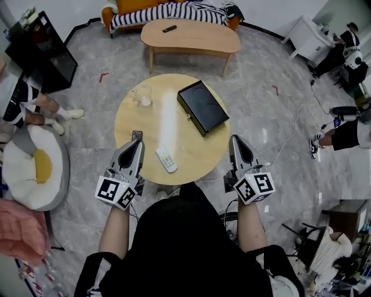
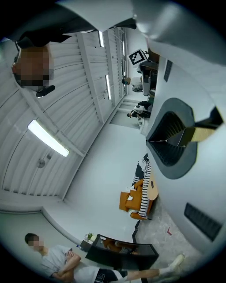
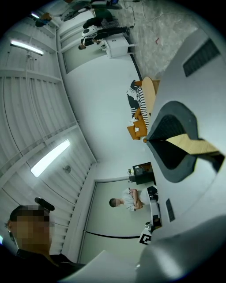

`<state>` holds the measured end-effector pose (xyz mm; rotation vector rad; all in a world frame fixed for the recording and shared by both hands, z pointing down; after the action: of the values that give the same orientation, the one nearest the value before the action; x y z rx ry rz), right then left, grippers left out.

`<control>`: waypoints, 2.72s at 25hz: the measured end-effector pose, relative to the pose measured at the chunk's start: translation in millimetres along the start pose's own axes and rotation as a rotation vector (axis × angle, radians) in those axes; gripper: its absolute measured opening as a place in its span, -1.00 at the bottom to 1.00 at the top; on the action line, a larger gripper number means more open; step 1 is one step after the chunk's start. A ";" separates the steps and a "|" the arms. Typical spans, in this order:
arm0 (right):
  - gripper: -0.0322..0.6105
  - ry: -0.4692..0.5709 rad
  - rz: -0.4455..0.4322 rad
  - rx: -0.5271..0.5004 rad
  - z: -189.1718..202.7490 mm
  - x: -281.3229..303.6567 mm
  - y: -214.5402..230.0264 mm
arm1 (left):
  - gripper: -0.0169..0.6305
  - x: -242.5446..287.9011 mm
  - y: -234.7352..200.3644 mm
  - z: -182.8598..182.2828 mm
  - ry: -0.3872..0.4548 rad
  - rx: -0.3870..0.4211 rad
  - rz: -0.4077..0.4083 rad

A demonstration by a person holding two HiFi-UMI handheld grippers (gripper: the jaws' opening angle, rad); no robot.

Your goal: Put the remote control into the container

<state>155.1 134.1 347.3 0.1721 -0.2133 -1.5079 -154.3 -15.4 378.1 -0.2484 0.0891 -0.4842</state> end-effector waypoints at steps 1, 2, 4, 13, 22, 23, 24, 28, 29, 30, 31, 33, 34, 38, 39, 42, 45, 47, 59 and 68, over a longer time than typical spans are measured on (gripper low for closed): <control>-0.88 -0.005 -0.005 0.003 0.7 4.8 3.5 | -0.92 5.1 -0.3 1.1 -0.007 0.003 -0.002; -0.88 -0.009 -0.010 0.006 1.3 9.8 6.8 | -0.92 10.2 -0.8 2.0 -0.015 0.006 -0.003; -0.88 -0.018 -0.021 0.009 3.2 19.8 12.6 | -0.92 19.7 -2.3 4.2 -0.032 0.013 -0.005; -0.88 -0.072 -0.034 0.022 9.8 62.1 54.8 | -0.92 78.1 1.1 20.2 -0.118 0.028 0.009; -0.88 -0.144 -0.029 0.004 17.4 93.9 85.4 | -0.92 128.4 3.2 47.3 -0.209 0.022 0.041; -0.88 -0.155 -0.028 0.003 19.0 96.3 88.7 | -0.92 133.6 2.1 51.5 -0.220 0.020 0.042; -0.88 -0.166 -0.025 0.000 21.0 98.6 92.2 | -0.92 138.8 1.2 55.7 -0.232 0.023 0.044; -0.88 -0.209 -0.015 -0.025 29.1 104.3 108.3 | -0.92 158.1 2.0 71.3 -0.286 0.066 0.038; -0.87 -0.222 -0.012 -0.032 31.7 105.6 112.1 | -0.92 162.7 2.3 75.6 -0.303 0.074 0.042; -0.88 -0.235 -0.007 -0.038 35.1 107.5 115.7 | -0.92 167.4 1.7 80.3 -0.322 0.081 0.048; -0.88 -0.250 -0.002 -0.043 39.2 109.9 119.0 | -0.92 172.0 0.1 85.5 -0.344 0.087 0.054; -0.87 -0.287 0.007 -0.050 49.4 115.3 124.5 | -0.92 181.4 -4.4 96.4 -0.394 0.100 0.065; -0.87 -0.309 0.008 -0.053 54.8 118.1 127.1 | -0.92 185.9 -6.4 101.6 -0.420 0.110 0.068; -0.87 -0.390 -0.014 -0.085 71.5 130.9 138.6 | -0.92 196.9 -9.4 125.0 -0.503 0.149 0.084; -0.87 -0.412 -0.025 -0.099 74.7 135.2 142.3 | -0.92 198.9 -9.2 129.1 -0.512 0.149 0.085; -0.59 -0.506 -0.060 -0.132 85.7 154.7 155.2 | -0.92 205.4 -9.6 136.2 -0.528 0.137 0.088; -0.42 -0.634 -0.100 -0.177 101.4 179.5 165.5 | -0.92 209.8 -12.4 140.0 -0.535 0.122 0.079; -0.41 -0.708 -0.119 -0.209 111.7 194.3 171.0 | -0.92 210.7 -13.9 141.8 -0.541 0.109 0.064; -0.42 -0.874 -0.197 -0.207 150.1 241.2 181.1 | -0.92 209.6 -28.4 148.7 -0.563 0.095 -0.017; -0.42 -0.940 -0.219 -0.102 156.1 246.6 183.1 | -0.90 214.0 -28.3 180.9 -0.694 0.153 0.033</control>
<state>306.4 -98.6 551.3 -0.6332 -0.8831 -1.7205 47.6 -101.5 554.6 -0.2521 -0.6174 -0.3481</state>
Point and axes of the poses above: the fingertips, and each gripper's own axes: x forward along the fingers, y to its right, z out of its underside, the point moved 7 cm from there along -x, backward along the fingers, and after that the axes turned 2 degrees about y, right-handed, at the moved point
